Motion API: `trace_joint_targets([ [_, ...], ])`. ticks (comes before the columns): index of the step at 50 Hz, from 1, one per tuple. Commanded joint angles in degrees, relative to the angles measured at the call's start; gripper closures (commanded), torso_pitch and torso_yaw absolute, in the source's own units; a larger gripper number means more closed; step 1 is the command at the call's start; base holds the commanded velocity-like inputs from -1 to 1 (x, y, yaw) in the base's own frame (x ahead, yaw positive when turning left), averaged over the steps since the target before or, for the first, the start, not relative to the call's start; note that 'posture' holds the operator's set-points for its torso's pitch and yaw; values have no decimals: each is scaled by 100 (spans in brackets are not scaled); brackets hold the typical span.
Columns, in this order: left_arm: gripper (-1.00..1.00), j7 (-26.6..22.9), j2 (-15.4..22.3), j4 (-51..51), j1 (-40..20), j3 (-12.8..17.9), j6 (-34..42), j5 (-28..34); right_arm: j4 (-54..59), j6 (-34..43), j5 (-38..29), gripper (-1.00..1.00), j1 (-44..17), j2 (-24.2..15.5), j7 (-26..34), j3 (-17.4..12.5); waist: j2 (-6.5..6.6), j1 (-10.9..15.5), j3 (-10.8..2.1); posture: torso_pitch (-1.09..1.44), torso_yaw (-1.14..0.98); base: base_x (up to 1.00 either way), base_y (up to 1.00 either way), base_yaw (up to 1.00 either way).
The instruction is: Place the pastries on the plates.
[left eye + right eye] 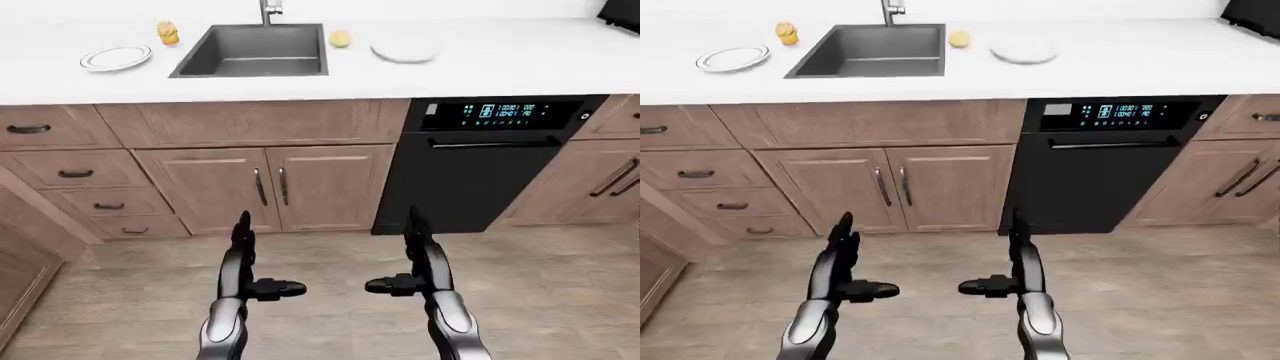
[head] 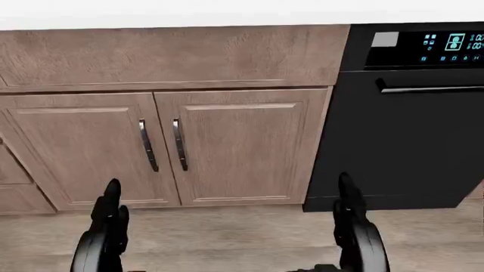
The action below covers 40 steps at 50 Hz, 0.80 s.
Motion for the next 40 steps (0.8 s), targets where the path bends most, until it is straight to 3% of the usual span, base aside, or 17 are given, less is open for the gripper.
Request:
trace_joint_targets([
  [1,-100,-63,127,-1379,-105,44,505,-31,-1280,368,-52,-100,-381,-79,-51,16,-45,-12,-5,0,0,0,0,0],
  [3,-100,-94,139,-1577,-200,100,691,15,-1606,663,-51,-100,-493,-80,-45,-11,-7,71,-387,0,0,0,0,0],
  [4,-100,-108,139,-1701,-236,113,823,28,-1741,808,-49,-100,-568,-87,-54,-33,20,83,-201,0,0,0,0,0],
  [5,-100,-127,153,-1838,-295,122,971,52,-1879,963,-61,-100,-650,-107,-70,-60,-44,46,-134,0,0,0,0,0],
  [7,-100,-148,177,-2082,-439,169,1229,63,-2097,1160,-63,-100,-786,-142,-83,-112,-26,65,-396,0,0,0,0,0],
  [14,-100,-268,454,-2894,-1408,401,2475,155,-2936,2297,5,-100,-1664,-425,-56,-371,-21,70,-517,0,0,0,0,0],
  [18,-100,-251,727,-3369,-2078,567,3271,203,-3358,2911,127,-100,-2252,-657,8,-526,-11,59,-514,0,0,1,0,0],
  [19,-100,-198,754,-3559,-2284,644,3533,160,-3453,3126,150,-100,-2435,-721,9,-548,12,56,-641,0,0,22,-5,0],
  [20,-100,-212,836,-3788,-2419,660,3823,146,-3561,3345,195,-100,-2634,-766,2,-567,44,55,-453,0,0,25,-6,0],
  [21,-100,-239,903,-4088,-2526,709,4139,97,-3662,3506,236,-100,-2826,-827,5,-585,47,54,-371,0,0,27,-5,0],
  [23,-100,-272,1036,-4591,-2740,847,4698,-27,-3782,3707,291,-100,-2985,-860,-51,-594,11,45,-332,0,0,29,-5,0],
  [26,-100,-320,1259,-4867,-3020,1000,5087,-165,-3924,3817,316,-100,-2985,-919,-82,-639,-215,45,-268,0,0,30,-6,0],
  [30,-100,-220,1423,-4716,-3336,1047,5029,-218,-4160,4169,374,-100,-3230,-979,-177,-663,-202,59,-285,0,0,29,-5,0],
  [36,-100,-124,1427,-4490,-3400,865,4789,-87,-4101,4072,481,-100,-3276,-1098,-222,-775,82,25,-211,0,0,31,-5,0],
  [38,-100,-179,1429,-4522,-3394,893,4768,-99,-4145,4144,548,-100,-3390,-1142,-298,-849,320,-19,-253,0,0,31,-5,0],
  [39,-100,-158,1436,-4529,-3398,959,4740,-97,-4153,4154,570,-100,-3410,-1157,-334,-845,529,-33,-348,0,0,31,-8,0],
  [40,-100,-163,1450,-4536,-3400,1008,4752,-130,-4164,4143,591,-100,-3398,-1172,-342,-833,333,50,-278,0,0,31,-12,0],
])
